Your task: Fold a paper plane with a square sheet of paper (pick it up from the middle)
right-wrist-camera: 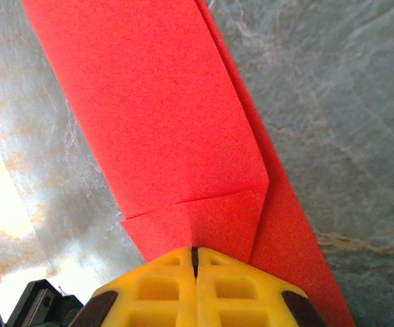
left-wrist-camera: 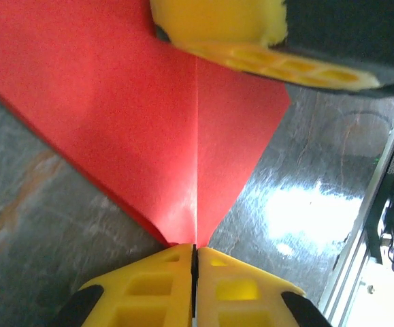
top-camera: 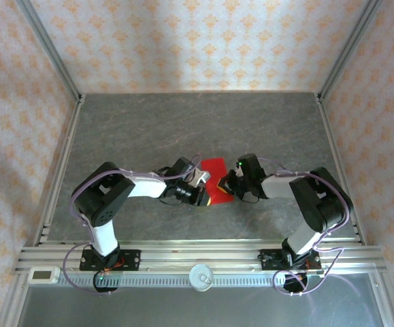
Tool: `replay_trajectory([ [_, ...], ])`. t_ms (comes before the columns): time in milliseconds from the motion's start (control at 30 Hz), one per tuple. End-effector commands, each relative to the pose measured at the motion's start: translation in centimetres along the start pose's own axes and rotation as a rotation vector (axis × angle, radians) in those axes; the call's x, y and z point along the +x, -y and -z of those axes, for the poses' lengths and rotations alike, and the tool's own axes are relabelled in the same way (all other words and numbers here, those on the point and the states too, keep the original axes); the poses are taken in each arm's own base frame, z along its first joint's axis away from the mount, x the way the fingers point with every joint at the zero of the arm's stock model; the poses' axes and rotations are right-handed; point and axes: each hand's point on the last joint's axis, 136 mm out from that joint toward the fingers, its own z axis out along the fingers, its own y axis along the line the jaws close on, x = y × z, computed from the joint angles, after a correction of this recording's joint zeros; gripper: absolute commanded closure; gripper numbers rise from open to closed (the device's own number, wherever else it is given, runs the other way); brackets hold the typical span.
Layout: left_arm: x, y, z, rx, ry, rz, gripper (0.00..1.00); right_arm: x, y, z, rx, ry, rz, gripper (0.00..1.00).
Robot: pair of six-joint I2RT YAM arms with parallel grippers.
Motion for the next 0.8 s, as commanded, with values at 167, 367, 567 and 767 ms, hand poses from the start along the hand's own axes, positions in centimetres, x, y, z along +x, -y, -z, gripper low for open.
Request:
replay_trajectory([
  [167, -2.5, 3.7, 3.3, 0.032, 0.124, -0.049, 0.95, 1.3, 6.0, -0.2, 0.2, -0.006, -0.065, 1.0],
  [367, -5.0, 4.8, 2.7, 0.085, 0.169, -0.021, 0.95, 1.2, 5.8, -0.3, 0.193, -0.004, -0.064, 1.0],
  [567, -5.4, 4.6, 0.8, 0.106, 0.129, -0.014, 0.95, 1.3, 5.7, -0.2, 0.193, -0.007, -0.062, 1.0],
  [767, -5.1, 4.3, -0.6, 0.101, 0.095, -0.006, 0.95, 1.3, 5.7, -0.3, 0.193, -0.008, -0.062, 1.0],
])
